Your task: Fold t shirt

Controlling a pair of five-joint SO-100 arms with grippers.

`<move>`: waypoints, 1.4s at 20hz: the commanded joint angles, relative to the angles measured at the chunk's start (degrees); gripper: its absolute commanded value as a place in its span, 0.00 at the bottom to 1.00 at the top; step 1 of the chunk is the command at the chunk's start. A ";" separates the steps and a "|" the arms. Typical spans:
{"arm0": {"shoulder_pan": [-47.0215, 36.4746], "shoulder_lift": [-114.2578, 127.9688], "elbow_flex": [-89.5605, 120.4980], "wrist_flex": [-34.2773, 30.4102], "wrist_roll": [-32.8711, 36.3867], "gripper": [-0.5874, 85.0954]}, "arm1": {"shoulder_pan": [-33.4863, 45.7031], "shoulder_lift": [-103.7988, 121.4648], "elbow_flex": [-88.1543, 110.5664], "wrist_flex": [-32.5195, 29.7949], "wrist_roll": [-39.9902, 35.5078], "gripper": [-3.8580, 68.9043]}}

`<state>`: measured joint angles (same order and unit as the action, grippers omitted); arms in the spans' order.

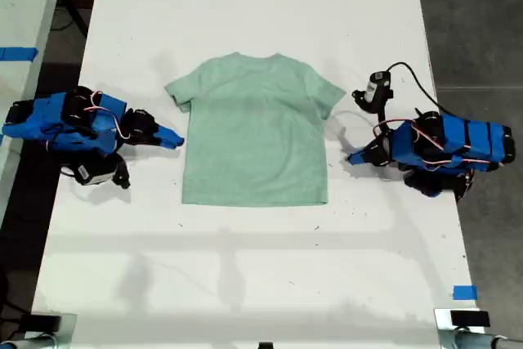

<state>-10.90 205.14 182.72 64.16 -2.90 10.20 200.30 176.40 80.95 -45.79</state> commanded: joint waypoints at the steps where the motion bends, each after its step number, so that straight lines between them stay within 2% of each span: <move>1: -18.81 0.35 0.70 -1.32 0.26 0.12 | 0.88 0.18 0.53 -1.58 0.35 0.07; 3: -31.20 0.35 0.70 -1.32 0.26 0.13 | 3.25 0.18 0.53 -1.58 -0.70 0.07; 4: -36.56 0.35 0.70 -1.32 0.26 0.13 | 4.13 0.18 0.53 -1.58 2.02 0.07; 5: -41.66 0.35 0.70 -1.32 0.26 0.14 | 5.71 0.18 0.53 -1.67 11.16 0.07; 7: -50.01 0.35 0.70 -1.32 0.26 0.14 | 6.94 0.18 0.53 -1.58 46.23 0.09; 8: -53.26 0.35 0.70 -1.32 0.26 0.14 | 6.59 0.26 0.53 -2.20 48.16 0.17; 9: -55.46 0.35 0.70 -1.32 0.26 0.14 | 8.35 0.26 0.62 -1.93 46.14 0.17; 10: -56.34 0.35 0.70 -1.32 0.26 0.14 | 14.94 0.35 0.44 -1.85 46.49 0.13; 11: -56.69 0.35 0.53 -1.23 -0.09 0.14 | 13.89 0.35 0.62 -7.12 48.52 0.11; 12: -58.36 0.35 0.44 -1.23 -0.09 0.14 | 13.97 0.09 0.62 -13.62 46.14 0.07; 13: -61.00 0.35 0.44 -1.23 -0.09 0.14 | 14.59 -1.41 -0.97 -15.47 44.65 0.07; 15: -67.06 0.35 0.44 -1.23 -0.09 0.14 | 20.74 -13.45 -13.45 -11.60 36.91 0.07; 17: -68.99 0.35 0.53 -1.23 -0.09 0.14 | 26.72 -34.72 -30.76 -7.56 28.21 0.09; 19: -66.09 0.35 -0.44 -0.62 -0.70 0.15 | 32.34 -55.46 -45.26 -6.42 21.36 0.37; 20: -61.26 0.35 -0.44 -0.62 -0.88 0.16 | 35.95 -63.72 -50.63 -6.42 18.63 0.47; 21: -56.87 0.35 -0.53 -0.53 -0.88 0.17 | 38.50 -70.40 -55.02 -6.86 16.44 0.53; 23: -52.47 0.35 -0.53 -0.53 -0.88 0.17 | 42.71 -79.54 -60.38 -9.14 14.41 0.56; 25: -51.86 0.35 -0.53 -0.53 -0.88 0.17 | 45.09 -85.78 -63.28 -12.66 13.89 0.55; 28: -50.62 0.35 -0.53 -0.53 -0.88 0.17 | 45.79 -95.27 -64.69 -23.03 14.68 0.47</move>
<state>-62.93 205.14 182.72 64.16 -2.99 55.11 108.81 116.10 63.63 -30.94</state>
